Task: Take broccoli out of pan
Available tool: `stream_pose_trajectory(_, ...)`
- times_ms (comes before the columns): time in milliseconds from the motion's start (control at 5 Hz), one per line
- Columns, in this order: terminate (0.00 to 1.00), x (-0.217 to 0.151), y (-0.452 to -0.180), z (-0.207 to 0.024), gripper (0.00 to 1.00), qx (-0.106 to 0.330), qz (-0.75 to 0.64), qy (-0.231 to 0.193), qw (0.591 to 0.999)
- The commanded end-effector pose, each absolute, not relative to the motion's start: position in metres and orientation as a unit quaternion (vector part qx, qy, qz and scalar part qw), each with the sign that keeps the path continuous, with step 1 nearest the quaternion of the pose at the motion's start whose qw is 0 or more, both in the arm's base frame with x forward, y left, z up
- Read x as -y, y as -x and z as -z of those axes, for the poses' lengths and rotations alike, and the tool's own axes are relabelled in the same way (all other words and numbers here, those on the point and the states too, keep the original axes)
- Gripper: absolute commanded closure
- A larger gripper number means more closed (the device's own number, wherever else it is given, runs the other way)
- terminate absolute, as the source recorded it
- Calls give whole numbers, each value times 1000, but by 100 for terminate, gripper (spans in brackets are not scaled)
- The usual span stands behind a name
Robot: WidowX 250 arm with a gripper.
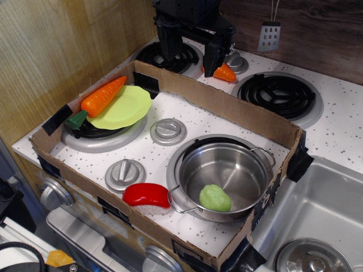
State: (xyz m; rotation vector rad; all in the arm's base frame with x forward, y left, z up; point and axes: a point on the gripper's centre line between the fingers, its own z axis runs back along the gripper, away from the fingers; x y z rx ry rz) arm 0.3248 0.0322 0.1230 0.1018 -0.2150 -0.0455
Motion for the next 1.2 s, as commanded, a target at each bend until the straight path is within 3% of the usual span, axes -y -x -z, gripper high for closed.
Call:
stream_pose_trajectory(0, 0, -32, -325, -123, 0, 107, 23, -51, 993)
stream_pose_trajectory(400, 0, -19, -317, -155, 0, 101, -68, -94, 988)
stream_pose_trajectory(600, 0, -4, -304, -161, 0, 89, -150, -79, 982)
stream_pose_trajectory(800, 0, 10, -285, -140, 0, 74, -276, -35, 958)
stream_pose_trajectory(1000, 0, 28, -271, -125, 0, 68, -315, -6, 947)
